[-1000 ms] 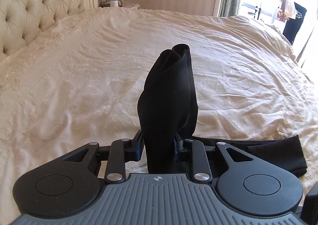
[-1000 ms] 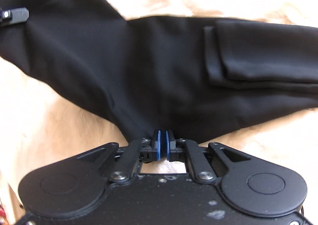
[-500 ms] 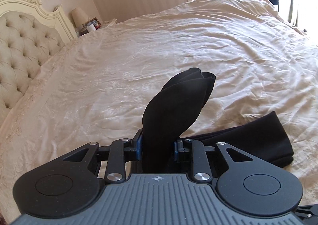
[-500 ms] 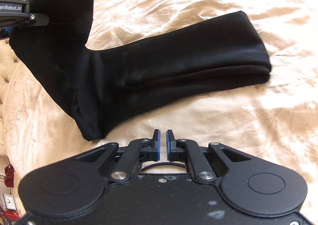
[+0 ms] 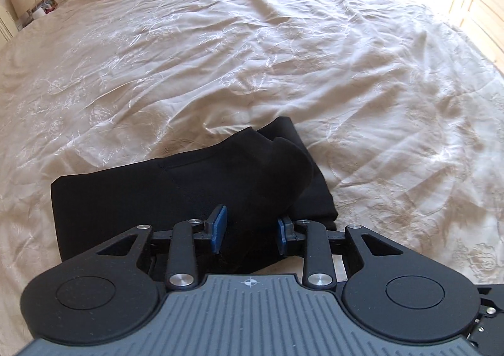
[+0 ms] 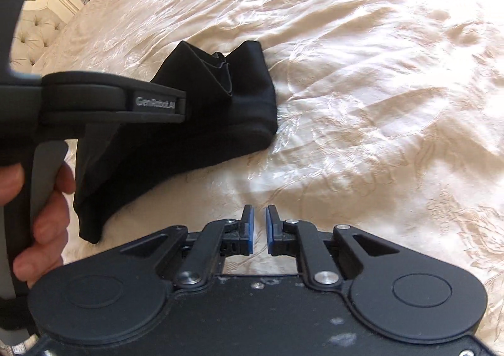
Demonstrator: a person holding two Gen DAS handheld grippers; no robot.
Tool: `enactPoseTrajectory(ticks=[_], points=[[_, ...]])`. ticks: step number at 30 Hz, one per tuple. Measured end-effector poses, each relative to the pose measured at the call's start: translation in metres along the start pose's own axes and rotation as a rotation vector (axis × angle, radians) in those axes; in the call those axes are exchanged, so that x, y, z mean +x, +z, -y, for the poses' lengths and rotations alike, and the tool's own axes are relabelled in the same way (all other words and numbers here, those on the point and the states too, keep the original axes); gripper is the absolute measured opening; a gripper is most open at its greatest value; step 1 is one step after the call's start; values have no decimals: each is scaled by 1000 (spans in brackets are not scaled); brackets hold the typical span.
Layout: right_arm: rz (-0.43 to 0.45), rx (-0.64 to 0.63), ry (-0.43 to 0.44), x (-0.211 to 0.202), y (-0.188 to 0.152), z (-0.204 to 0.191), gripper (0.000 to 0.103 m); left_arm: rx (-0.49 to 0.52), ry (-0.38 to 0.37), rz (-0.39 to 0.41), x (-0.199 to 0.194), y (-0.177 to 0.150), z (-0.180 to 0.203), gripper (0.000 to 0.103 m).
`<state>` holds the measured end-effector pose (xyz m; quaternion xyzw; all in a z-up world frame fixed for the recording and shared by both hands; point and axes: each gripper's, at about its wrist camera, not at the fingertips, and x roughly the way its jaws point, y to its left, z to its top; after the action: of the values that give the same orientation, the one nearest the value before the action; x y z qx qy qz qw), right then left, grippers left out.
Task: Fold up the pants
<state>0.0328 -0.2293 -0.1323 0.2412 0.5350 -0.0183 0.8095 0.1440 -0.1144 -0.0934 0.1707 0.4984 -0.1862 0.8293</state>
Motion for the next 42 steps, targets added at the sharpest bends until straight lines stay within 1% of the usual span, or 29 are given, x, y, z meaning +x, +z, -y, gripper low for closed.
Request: enactPoseTrajectory(ticks=[2, 4, 6, 8, 10, 12, 14, 16, 18, 20, 22, 25, 27, 28, 31, 34, 36, 37, 39, 42], points=[[15, 0, -10, -4, 5, 4, 14, -1, -25, 21, -10, -1, -7, 31], [42, -1, -27, -4, 16, 1, 18, -19, -53, 46, -22, -5, -20, 31], [79, -5, -37, -8, 26, -2, 22, -39, -79, 58, -34, -11, -35, 31], [129, -18, -52, -13, 39, -6, 25, -51, -125, 69, -43, -14, -50, 31], [174, -34, -72, -15, 52, -11, 27, -46, -156, 88, -53, -18, -64, 31], [214, -44, -80, -16, 68, -19, 30, -40, -147, 110, -61, -25, -75, 32], [237, -47, -74, -14, 80, -26, 34, -56, -94, 108, -61, -30, -89, 32], [230, -49, -63, -6, 92, -32, 37, -107, -41, 78, -52, -35, -109, 32], [217, -53, -52, 5, 101, -40, 39, -176, 4, 16, -36, -41, -129, 32], [201, -68, -50, 17, 105, -47, 42, -244, 30, -37, -20, -49, -149, 32], [169, -94, -44, 29, 106, -54, 43, -299, 39, -78, -6, -56, -165, 32], [117, -108, -39, 45, 104, -60, 44, -347, 24, -135, 17, -67, -178, 34], [78, -105, -35, 58, 102, -61, 45, -336, 25, -181, 32, -72, -180, 40], [61, -104, -33, 63, 102, -61, 45, -317, 34, -190, 38, -73, -178, 42], [15, -107, -33, 80, 100, -60, 45, -261, 46, -203, 50, -70, -172, 44], [8, -112, -24, 90, 98, -58, 47, -272, 24, -192, 44, -65, -178, 43], [4, -110, -18, 94, 97, -56, 47, -315, 8, -160, 33, -65, -189, 43], [0, -107, -14, 95, 98, -55, 48, -352, 18, -138, 24, -66, -198, 43], [-14, -103, -2, 97, 98, -53, 48, -419, 51, -121, 11, -71, -217, 44], [-43, -108, 8, 99, 101, -54, 48, -507, 98, -123, -6, -84, -246, 44]])
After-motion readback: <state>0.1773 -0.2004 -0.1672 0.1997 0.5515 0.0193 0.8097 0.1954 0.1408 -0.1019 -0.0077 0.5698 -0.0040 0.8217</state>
